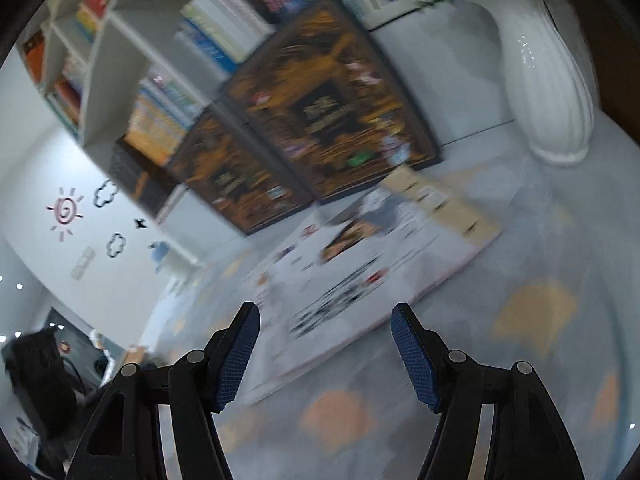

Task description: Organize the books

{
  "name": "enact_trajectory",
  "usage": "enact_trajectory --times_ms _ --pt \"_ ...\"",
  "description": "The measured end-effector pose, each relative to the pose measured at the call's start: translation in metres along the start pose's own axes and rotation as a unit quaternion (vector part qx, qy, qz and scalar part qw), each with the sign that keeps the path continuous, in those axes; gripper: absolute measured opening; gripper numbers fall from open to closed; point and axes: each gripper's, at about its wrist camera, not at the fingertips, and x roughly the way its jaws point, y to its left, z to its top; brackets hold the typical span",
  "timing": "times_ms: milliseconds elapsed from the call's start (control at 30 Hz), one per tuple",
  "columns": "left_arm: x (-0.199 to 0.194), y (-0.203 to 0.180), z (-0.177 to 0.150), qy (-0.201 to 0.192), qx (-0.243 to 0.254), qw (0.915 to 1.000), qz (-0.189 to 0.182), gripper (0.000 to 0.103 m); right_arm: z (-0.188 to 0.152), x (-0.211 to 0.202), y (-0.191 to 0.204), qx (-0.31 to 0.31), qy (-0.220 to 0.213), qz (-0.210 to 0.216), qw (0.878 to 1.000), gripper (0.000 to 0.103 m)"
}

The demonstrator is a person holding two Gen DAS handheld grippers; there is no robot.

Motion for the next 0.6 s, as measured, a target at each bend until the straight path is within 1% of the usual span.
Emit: enact_trajectory --times_ms 67,167,200,267,300,333,367,400,433,500,533,600 --pt "0.037 -0.014 0.001 0.024 -0.003 0.9997 0.0 0.049 0.017 0.01 -0.018 -0.001 0.0 -0.021 1.0 0.067" --pt "0.065 -0.021 0.005 0.025 -0.022 0.9994 -0.005 0.049 0.039 0.021 -0.047 0.01 -0.006 -0.029 1.0 0.067" --pt "0.074 -0.022 0.007 0.031 -0.028 0.9991 0.006 0.05 0.048 0.027 -0.057 0.015 -0.003 -0.041 0.999 0.067" --pt "0.09 -0.022 0.008 0.054 -0.031 0.9973 0.04 0.052 0.058 0.033 -0.068 0.018 0.005 -0.053 0.998 0.067" --pt "0.095 -0.022 0.008 0.06 -0.029 0.9964 0.052 0.055 0.063 0.038 -0.073 0.018 0.006 -0.065 0.998 0.067" --pt "0.095 -0.023 0.008 0.05 -0.02 0.9971 0.053 0.059 0.067 0.042 -0.076 0.015 0.01 -0.071 0.997 0.067" --pt "0.096 -0.024 0.008 0.049 -0.011 0.997 0.059 0.065 0.068 0.048 -0.078 0.011 0.017 -0.073 0.997 0.067" --pt "0.099 -0.024 0.008 0.054 -0.008 0.9967 0.06 0.066 0.07 0.054 -0.078 0.007 0.027 -0.073 0.997 0.067" --pt "0.098 -0.024 0.008 0.052 -0.007 0.9972 0.054 0.066 0.069 0.063 -0.079 0.004 0.045 -0.066 0.997 0.068" --pt "0.1 -0.024 0.01 0.056 -0.004 0.9974 0.046 0.066 0.066 0.068 -0.073 -0.014 0.051 -0.057 0.997 0.07" --pt "0.101 -0.025 0.01 0.058 0.0 0.9974 0.044 0.066 0.065 0.07 -0.068 -0.029 0.06 -0.061 0.996 0.071" --pt "0.102 -0.027 0.009 0.059 0.005 0.9967 0.055 0.067 0.062 0.072 -0.06 -0.047 0.075 -0.076 0.993 0.073"
